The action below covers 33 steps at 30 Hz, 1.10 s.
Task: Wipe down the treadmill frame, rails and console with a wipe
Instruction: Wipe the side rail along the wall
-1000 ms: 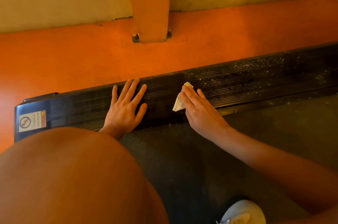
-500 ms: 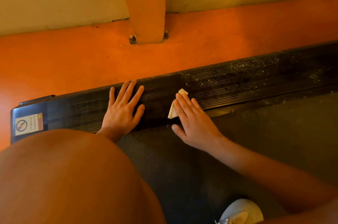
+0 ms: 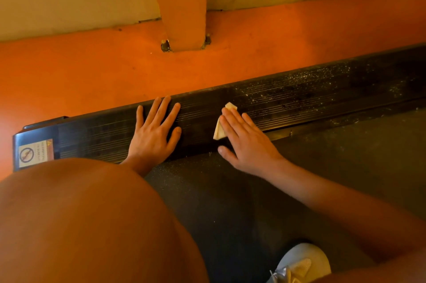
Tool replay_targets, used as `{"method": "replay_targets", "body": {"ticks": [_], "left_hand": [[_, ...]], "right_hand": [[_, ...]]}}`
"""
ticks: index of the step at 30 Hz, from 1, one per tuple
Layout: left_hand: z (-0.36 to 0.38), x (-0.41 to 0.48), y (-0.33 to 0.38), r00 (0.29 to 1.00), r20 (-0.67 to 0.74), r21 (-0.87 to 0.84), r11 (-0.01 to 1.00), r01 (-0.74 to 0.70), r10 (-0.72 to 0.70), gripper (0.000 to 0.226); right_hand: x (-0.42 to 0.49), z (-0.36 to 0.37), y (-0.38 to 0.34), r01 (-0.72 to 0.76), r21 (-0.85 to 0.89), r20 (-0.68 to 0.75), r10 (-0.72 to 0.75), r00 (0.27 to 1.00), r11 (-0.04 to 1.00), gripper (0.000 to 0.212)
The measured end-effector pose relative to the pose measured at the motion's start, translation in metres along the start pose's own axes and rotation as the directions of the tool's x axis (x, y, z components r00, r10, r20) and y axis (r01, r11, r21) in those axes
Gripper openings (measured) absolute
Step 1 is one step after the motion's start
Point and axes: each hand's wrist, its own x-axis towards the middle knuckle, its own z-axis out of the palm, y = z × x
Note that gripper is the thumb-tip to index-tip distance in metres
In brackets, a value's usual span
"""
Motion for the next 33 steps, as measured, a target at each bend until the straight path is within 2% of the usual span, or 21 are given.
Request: {"method": "replay_targets", "body": {"ticks": [5,11,14,19,25,31,33], "left_hand": [[-0.001,-0.001,-0.001,1.0,0.004,-0.006,1.0,0.005,-0.005,0.065],[0.001,-0.002,0.001,0.999,-0.037,-0.007,1.0,-0.002,0.002,0.063],[0.001,-0.003,0.001,0.999,-0.05,-0.004,1.0,-0.01,0.009,0.06],[0.002,-0.005,-0.001,0.998,-0.06,-0.003,1.0,-0.012,0.012,0.059],[0.002,-0.005,0.001,0.996,-0.092,-0.013,1.0,-0.017,0.016,0.059],[0.003,-0.005,-0.001,0.997,-0.072,-0.01,1.0,-0.014,0.013,0.059],[0.002,-0.004,-0.002,0.998,-0.066,-0.011,1.0,-0.014,0.014,0.06]], "right_hand": [[0.049,-0.027,0.015,-0.058,-0.002,-0.033,0.058,0.998,0.998,0.078],[-0.014,0.005,-0.012,-0.037,0.05,-0.037,0.039,0.999,0.998,0.078],[0.009,-0.006,-0.002,-0.027,0.029,-0.019,0.028,0.999,0.999,0.076],[0.052,-0.029,0.011,-0.089,0.028,-0.031,0.089,0.996,0.996,0.073],[-0.007,0.007,-0.009,-0.066,0.036,-0.048,0.068,0.997,0.997,0.076],[0.056,-0.025,0.01,-0.096,0.006,-0.074,0.096,0.993,0.995,0.073],[0.051,-0.024,0.011,-0.111,0.012,-0.09,0.112,0.99,0.994,0.074]]}}
